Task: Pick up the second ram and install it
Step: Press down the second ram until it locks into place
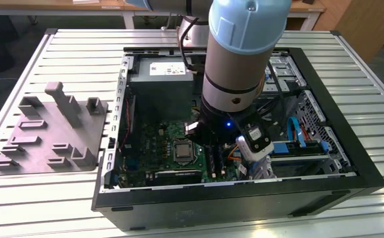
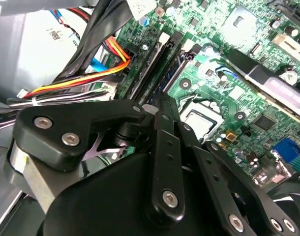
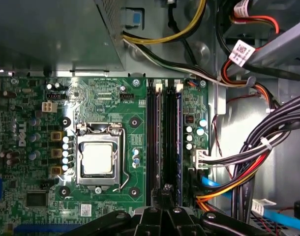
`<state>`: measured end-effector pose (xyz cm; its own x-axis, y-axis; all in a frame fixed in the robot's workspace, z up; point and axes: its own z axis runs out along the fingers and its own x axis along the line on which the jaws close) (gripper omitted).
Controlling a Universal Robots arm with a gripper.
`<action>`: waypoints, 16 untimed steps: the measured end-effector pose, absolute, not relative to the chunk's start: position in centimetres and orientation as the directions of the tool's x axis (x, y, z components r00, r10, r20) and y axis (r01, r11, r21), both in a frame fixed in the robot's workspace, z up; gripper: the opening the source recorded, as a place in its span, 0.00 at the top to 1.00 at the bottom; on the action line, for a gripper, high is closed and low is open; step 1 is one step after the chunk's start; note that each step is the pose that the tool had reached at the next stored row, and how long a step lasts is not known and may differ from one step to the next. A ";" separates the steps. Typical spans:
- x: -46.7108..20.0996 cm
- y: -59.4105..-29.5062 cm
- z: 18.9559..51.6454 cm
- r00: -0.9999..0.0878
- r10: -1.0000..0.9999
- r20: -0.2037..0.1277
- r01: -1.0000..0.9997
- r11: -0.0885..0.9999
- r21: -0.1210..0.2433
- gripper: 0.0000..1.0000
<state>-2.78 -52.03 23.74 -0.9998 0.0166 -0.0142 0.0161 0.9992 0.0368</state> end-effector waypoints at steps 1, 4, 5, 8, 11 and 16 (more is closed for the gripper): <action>-2.8 -52.1 23.6 -1.000 0.017 -0.014 0.016 0.999 0.037 0.90; -2.8 -52.3 23.5 -1.000 0.016 -0.012 0.016 0.999 0.036 0.90; -2.8 -52.4 23.5 -1.000 0.016 -0.010 0.016 0.999 0.035 0.90; -2.8 -52.5 23.3 -1.000 0.017 -0.009 0.016 0.999 0.035 0.90; -2.8 -52.5 23.2 -1.000 0.017 -0.008 0.016 0.999 0.035 0.90; -2.8 -52.6 22.7 -1.000 0.017 -0.007 0.016 0.999 0.035 0.90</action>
<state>-2.76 -52.55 22.71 -0.9998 0.0166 -0.0071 0.0163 0.9993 0.0351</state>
